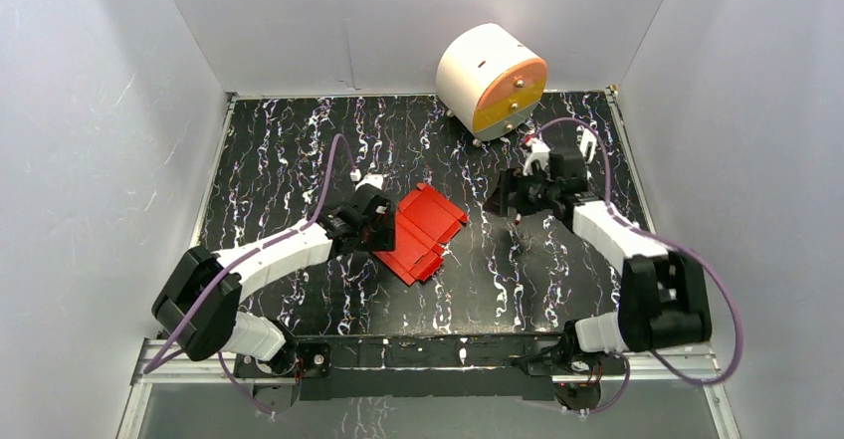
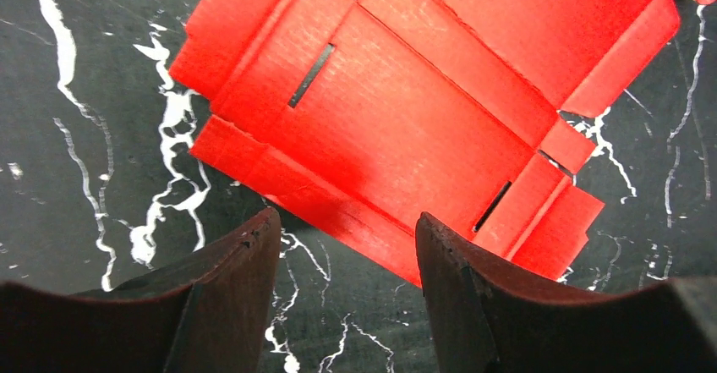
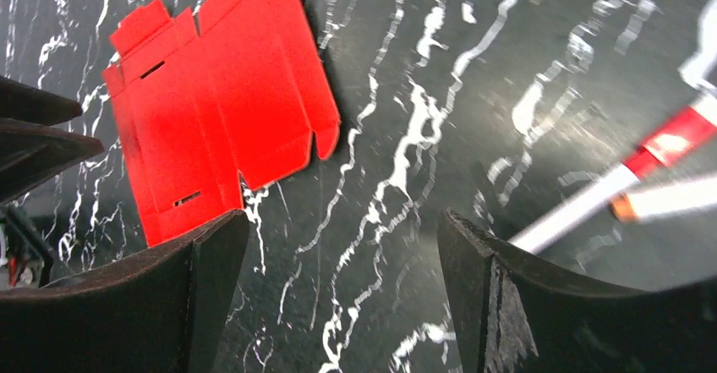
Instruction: Fold the paper box
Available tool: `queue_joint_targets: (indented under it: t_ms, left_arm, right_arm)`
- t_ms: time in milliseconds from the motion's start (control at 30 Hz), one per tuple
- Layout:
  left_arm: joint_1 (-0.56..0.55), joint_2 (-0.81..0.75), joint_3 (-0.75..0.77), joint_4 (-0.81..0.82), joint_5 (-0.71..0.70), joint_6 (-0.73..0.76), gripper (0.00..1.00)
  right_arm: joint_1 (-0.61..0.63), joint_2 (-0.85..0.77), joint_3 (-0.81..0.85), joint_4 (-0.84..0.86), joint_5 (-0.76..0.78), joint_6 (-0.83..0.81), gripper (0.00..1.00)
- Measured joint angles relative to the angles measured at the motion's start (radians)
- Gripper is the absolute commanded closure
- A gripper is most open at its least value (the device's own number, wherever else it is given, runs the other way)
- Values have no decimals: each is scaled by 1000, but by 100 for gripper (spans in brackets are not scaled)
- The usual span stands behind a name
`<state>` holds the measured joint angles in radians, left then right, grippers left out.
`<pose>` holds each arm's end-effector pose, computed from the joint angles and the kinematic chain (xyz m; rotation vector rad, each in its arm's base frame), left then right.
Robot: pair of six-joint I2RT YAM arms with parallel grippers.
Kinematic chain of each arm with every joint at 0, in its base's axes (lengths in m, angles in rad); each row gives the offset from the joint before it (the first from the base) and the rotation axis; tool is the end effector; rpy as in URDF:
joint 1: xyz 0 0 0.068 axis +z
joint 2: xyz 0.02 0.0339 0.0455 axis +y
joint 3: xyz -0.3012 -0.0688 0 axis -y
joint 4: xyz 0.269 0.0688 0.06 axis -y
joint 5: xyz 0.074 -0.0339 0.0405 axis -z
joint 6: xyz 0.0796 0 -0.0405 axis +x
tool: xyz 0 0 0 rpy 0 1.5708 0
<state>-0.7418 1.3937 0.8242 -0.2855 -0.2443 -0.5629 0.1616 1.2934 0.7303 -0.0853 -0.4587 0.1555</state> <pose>0.2527 -0.2054 0.2014 0.1052 2.4135 -0.3125 0.3031 0.0851 0.2225 -0.2632 2.2097 0.6830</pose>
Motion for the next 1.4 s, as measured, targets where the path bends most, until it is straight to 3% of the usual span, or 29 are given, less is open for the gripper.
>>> queue_joint_targets:
  t_ms: [300,600,767,1100,1400]
  left_arm:
    - [44,14,-102,117,115,-61,48]
    - [72,60,-116,178,142,-97,54]
    - [76,69,-118,195,140,-110,55]
    - [78,64,-122,200,129,-133,53]
    - [90,-100,-130,130,83,-156,38]
  right_arm:
    - [112,363,218,121,-115,1,25]
    - [188,662,392,164,-197,4,34]
    - [205,684,397,191,-230,17,50]
    - [208,689,350,273,-325,97,100]
    - [208,531,192,366,-285,239,100]
